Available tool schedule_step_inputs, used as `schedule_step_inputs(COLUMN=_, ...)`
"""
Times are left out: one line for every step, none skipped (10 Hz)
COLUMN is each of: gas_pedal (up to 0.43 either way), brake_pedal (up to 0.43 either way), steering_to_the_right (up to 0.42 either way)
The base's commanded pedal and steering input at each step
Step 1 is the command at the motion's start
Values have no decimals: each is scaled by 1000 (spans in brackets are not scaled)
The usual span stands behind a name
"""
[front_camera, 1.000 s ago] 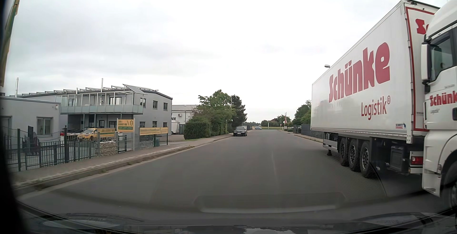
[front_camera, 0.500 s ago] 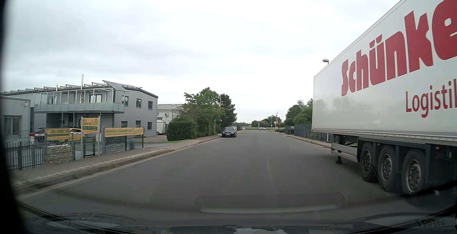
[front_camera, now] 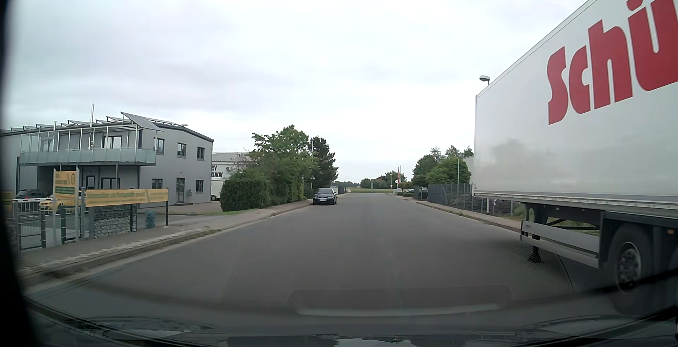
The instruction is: Follow the waypoints while adhering to traffic rules and regulations
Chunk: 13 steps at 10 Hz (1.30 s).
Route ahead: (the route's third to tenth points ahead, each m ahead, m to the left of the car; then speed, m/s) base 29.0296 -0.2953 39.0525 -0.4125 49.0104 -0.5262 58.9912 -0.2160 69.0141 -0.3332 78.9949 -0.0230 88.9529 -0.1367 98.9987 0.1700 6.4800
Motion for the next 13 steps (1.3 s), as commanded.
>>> schedule_step_inputs(gas_pedal=130, brake_pedal=0, steering_to_the_right=29)
schedule_step_inputs(gas_pedal=130, brake_pedal=0, steering_to_the_right=25)
schedule_step_inputs(gas_pedal=130, brake_pedal=0, steering_to_the_right=22)
schedule_step_inputs(gas_pedal=130, brake_pedal=0, steering_to_the_right=22)
schedule_step_inputs(gas_pedal=130, brake_pedal=0, steering_to_the_right=19)
schedule_step_inputs(gas_pedal=130, brake_pedal=0, steering_to_the_right=17)
schedule_step_inputs(gas_pedal=130, brake_pedal=0, steering_to_the_right=15)
schedule_step_inputs(gas_pedal=130, brake_pedal=0, steering_to_the_right=14)
schedule_step_inputs(gas_pedal=130, brake_pedal=0, steering_to_the_right=11)
schedule_step_inputs(gas_pedal=130, brake_pedal=0, steering_to_the_right=10)
schedule_step_inputs(gas_pedal=130, brake_pedal=0, steering_to_the_right=10)
schedule_step_inputs(gas_pedal=130, brake_pedal=0, steering_to_the_right=10)
schedule_step_inputs(gas_pedal=130, brake_pedal=0, steering_to_the_right=10)
